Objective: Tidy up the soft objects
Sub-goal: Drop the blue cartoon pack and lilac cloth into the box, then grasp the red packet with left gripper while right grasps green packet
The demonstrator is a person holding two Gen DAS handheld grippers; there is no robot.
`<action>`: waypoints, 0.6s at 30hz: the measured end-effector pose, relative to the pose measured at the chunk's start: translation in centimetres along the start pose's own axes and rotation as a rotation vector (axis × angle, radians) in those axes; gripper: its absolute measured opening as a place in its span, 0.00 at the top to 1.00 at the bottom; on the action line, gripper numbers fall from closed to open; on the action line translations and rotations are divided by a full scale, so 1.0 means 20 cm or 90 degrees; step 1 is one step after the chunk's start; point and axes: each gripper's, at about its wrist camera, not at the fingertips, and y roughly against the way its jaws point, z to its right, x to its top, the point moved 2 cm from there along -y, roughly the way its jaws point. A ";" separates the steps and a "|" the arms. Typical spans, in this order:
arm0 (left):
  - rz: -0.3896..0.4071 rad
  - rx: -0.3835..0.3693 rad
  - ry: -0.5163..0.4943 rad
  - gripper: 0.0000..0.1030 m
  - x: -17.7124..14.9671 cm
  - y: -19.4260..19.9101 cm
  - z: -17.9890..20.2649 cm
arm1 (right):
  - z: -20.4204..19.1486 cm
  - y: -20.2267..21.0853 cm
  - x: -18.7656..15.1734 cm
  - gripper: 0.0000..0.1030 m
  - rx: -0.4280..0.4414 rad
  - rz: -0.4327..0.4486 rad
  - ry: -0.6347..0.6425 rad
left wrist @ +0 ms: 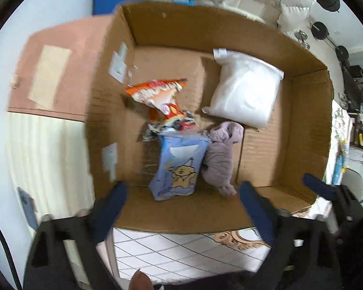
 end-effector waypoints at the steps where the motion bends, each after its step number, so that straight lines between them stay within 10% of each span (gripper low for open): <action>1: 0.014 0.007 -0.005 0.03 0.02 0.02 0.00 | 0.01 0.06 -0.02 0.00 -0.011 0.014 -0.005; 18: 0.260 0.071 -0.038 0.03 -0.31 0.60 0.16 | 0.10 0.60 -0.50 0.00 -0.069 0.182 -0.032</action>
